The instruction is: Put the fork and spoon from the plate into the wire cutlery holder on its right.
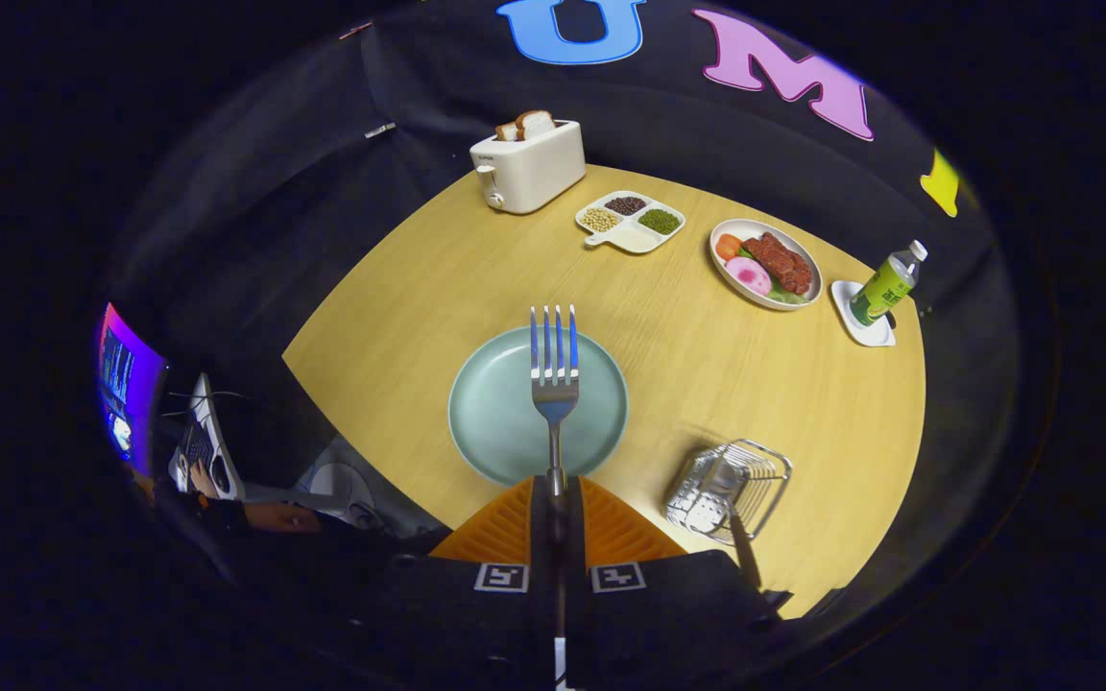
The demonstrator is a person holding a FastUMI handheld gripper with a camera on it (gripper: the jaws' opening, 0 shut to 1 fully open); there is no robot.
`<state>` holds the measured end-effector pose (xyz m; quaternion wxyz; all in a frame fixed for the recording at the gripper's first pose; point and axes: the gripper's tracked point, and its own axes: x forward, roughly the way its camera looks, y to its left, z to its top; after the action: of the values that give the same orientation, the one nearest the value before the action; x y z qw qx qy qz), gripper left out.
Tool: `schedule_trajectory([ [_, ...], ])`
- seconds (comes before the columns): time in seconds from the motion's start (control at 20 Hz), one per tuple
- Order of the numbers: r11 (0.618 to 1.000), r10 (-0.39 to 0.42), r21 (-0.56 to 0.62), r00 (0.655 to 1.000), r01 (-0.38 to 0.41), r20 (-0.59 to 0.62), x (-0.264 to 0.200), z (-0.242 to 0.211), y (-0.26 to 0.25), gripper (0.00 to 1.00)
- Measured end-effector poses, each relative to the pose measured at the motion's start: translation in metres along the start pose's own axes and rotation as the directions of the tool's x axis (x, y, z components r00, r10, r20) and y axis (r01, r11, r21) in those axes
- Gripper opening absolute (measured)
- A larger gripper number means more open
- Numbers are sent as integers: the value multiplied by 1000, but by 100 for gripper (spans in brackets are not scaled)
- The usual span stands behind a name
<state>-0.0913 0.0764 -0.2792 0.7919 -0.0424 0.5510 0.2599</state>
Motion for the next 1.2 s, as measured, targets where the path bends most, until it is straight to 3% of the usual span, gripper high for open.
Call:
schedule_trajectory([
  [0.2, 997, -62, -46, 990, 56, -129, -25, -35, -61, 9],
  [0.4, 996, -74, -79, 947, 52, -313, -24, -65, -100, 9],
  [0.5, 996, -74, -85, 901, 41, -427, -25, -79, -114, 9],
  [0.65, 995, -57, -101, 801, -5, -596, -26, -96, -120, 9],
  [0.95, 996, -58, -85, 670, -8, -740, -15, -99, -131, 9],
  [1.05, 997, -64, -76, 657, 10, -751, -10, -94, -136, 9],
  [1.2, 997, -71, -63, 675, 37, -735, -1, -89, -137, 20],
])
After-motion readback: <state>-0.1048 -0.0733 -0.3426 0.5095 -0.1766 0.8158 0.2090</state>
